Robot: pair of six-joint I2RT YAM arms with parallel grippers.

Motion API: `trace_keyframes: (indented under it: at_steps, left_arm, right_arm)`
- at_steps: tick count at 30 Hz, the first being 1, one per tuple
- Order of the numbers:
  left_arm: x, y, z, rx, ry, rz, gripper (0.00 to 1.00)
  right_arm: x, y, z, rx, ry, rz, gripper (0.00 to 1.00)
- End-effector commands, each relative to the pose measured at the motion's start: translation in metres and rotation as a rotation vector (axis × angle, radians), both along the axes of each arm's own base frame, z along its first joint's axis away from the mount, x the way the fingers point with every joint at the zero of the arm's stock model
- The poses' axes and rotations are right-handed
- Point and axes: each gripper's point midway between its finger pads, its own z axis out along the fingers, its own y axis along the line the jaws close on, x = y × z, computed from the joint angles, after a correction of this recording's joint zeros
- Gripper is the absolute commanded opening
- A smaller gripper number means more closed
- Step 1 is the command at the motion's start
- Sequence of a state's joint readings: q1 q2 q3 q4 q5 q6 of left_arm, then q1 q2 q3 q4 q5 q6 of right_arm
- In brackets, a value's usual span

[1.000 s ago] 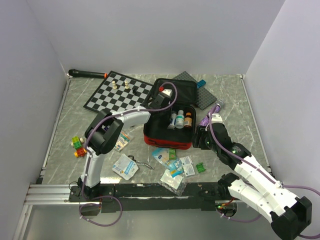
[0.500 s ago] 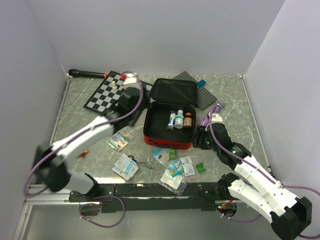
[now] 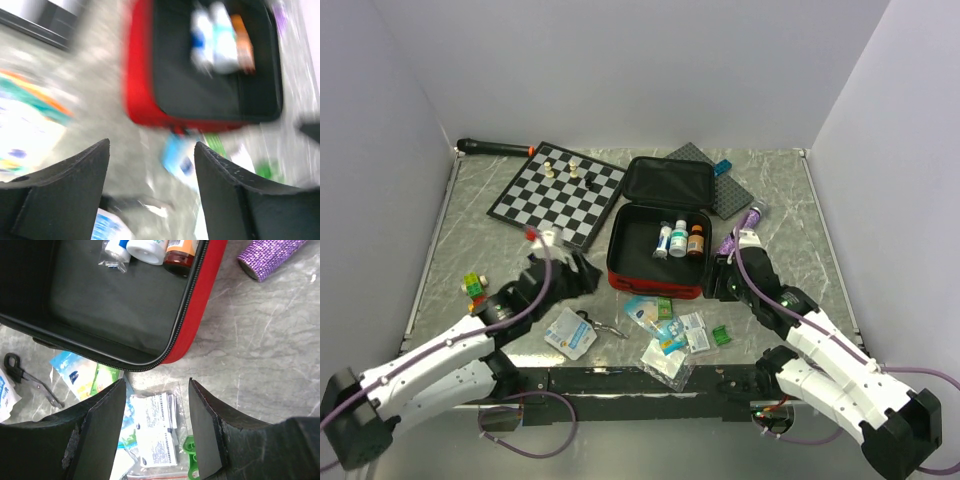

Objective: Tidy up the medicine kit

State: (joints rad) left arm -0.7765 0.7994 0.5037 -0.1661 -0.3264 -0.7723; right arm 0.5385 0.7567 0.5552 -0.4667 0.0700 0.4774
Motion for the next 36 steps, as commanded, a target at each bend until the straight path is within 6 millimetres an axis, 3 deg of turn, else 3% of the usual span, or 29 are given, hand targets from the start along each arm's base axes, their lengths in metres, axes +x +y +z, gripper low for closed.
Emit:
trace_keyframes:
  at_steps: [1, 6, 7, 13, 23, 32, 36]
  left_arm:
    - [-0.026, -0.072, 0.005, -0.042, 0.021, -0.243, 0.71]
    - [-0.030, -0.126, -0.012, 0.088, 0.044, -0.329, 0.69]
    - [-0.031, -0.142, -0.003, 0.120, 0.032, -0.338, 0.68]
    - [-0.022, -0.176, -0.046, 0.373, 0.112, -0.311, 0.67]
    - [-0.030, -0.197, -0.070, 0.412, 0.208, -0.193, 0.62]
    - [-0.042, -0.202, -0.109, 0.487, 0.288, -0.123, 0.62]
    - [-0.037, -0.199, -0.112, 0.515, 0.284, -0.089, 0.61]
  right_arm:
    - [0.008, 0.006, 0.006, 0.020, -0.023, 0.009, 0.60]
    - [0.006, 0.006, 0.002, 0.021, -0.004, 0.001, 0.60]
    - [0.005, 0.005, 0.001, 0.021, -0.001, -0.005, 0.60]
    - [0.001, -0.002, -0.002, 0.007, 0.006, -0.029, 0.60]
    - [-0.007, -0.007, 0.000, 0.016, -0.001, -0.033, 0.60]
    - [-0.013, -0.007, 0.004, 0.051, -0.009, -0.037, 0.60]
    - [-0.014, -0.008, 0.004, 0.055, -0.005, -0.041, 0.60]
